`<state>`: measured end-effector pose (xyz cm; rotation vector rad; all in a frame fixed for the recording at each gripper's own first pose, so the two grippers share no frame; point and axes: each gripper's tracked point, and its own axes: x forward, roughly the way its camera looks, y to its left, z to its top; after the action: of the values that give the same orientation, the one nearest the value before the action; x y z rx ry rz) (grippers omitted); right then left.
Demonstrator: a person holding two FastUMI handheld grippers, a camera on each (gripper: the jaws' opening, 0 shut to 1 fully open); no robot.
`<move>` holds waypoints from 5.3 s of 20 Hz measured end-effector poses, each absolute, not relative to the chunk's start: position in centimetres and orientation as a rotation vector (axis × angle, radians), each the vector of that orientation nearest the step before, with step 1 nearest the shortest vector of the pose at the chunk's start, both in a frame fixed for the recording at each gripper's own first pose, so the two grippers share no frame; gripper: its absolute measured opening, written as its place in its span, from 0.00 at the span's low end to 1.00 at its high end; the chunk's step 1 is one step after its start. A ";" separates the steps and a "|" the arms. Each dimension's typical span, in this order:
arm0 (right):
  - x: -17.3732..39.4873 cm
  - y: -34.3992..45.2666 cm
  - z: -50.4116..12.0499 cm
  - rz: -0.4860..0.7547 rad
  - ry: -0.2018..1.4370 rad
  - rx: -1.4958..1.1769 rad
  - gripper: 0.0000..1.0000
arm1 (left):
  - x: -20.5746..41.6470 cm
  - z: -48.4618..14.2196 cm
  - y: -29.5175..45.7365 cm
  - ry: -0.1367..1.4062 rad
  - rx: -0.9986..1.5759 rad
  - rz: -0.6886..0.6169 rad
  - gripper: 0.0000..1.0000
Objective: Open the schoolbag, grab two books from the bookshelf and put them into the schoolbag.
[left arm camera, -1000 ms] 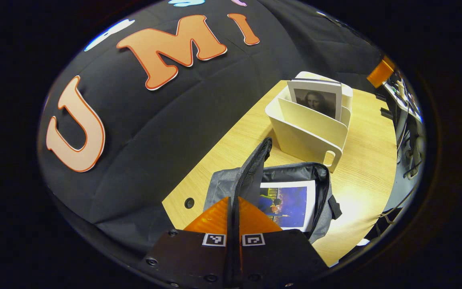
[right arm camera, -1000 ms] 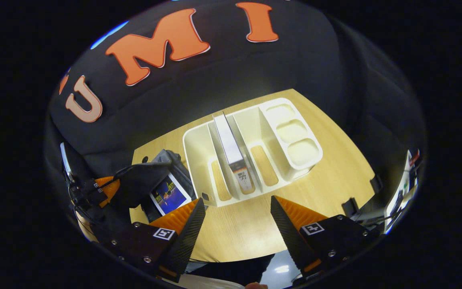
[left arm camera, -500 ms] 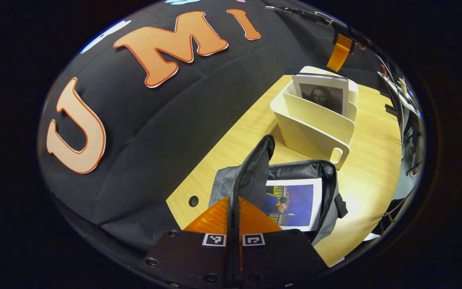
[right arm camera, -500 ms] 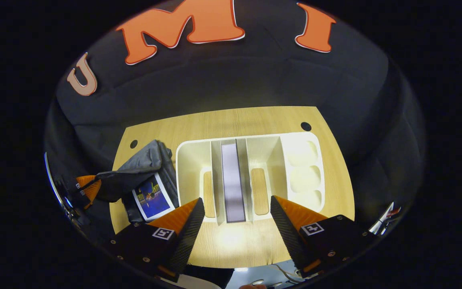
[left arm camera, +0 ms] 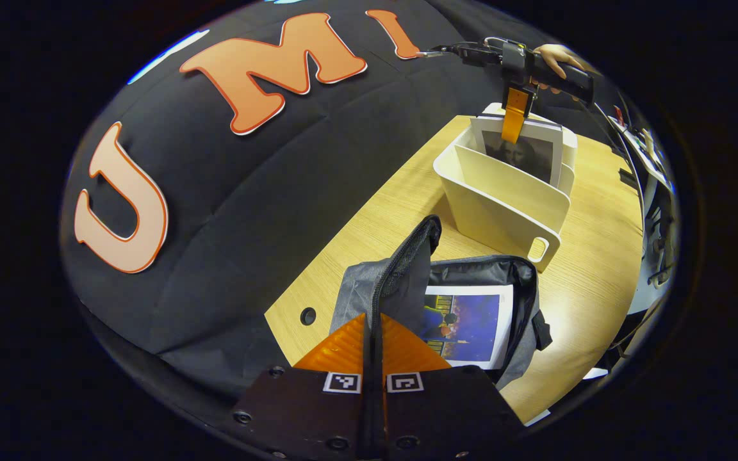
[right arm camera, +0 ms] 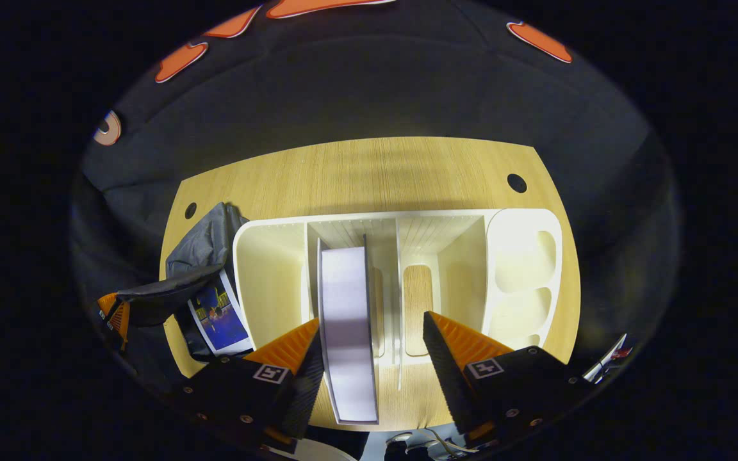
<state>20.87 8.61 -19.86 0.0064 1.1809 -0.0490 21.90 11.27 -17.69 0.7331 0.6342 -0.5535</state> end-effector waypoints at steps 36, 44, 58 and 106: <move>1.0 21.2 -9.0 0.134 0.617 1.016 0.30 | 22.8 -15.2 12.9 0.585 0.752 -0.599 0.01; 6.7 28.9 -22.0 0.067 0.666 1.323 0.30 | 22.7 -14.2 11.7 0.580 0.793 -0.605 0.01; 16.3 35.3 -26.2 -0.040 0.540 1.340 0.30 | 21.9 -13.0 9.5 0.540 0.805 -0.653 0.01; 5.9 2.2 -11.4 -0.067 0.512 0.169 0.98 | 12.8 -14.9 4.9 0.481 0.153 -0.215 0.98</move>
<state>5.91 2.16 -11.41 0.1693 0.5125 -0.0669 12.77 4.93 -14.89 0.1529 0.4808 -0.2151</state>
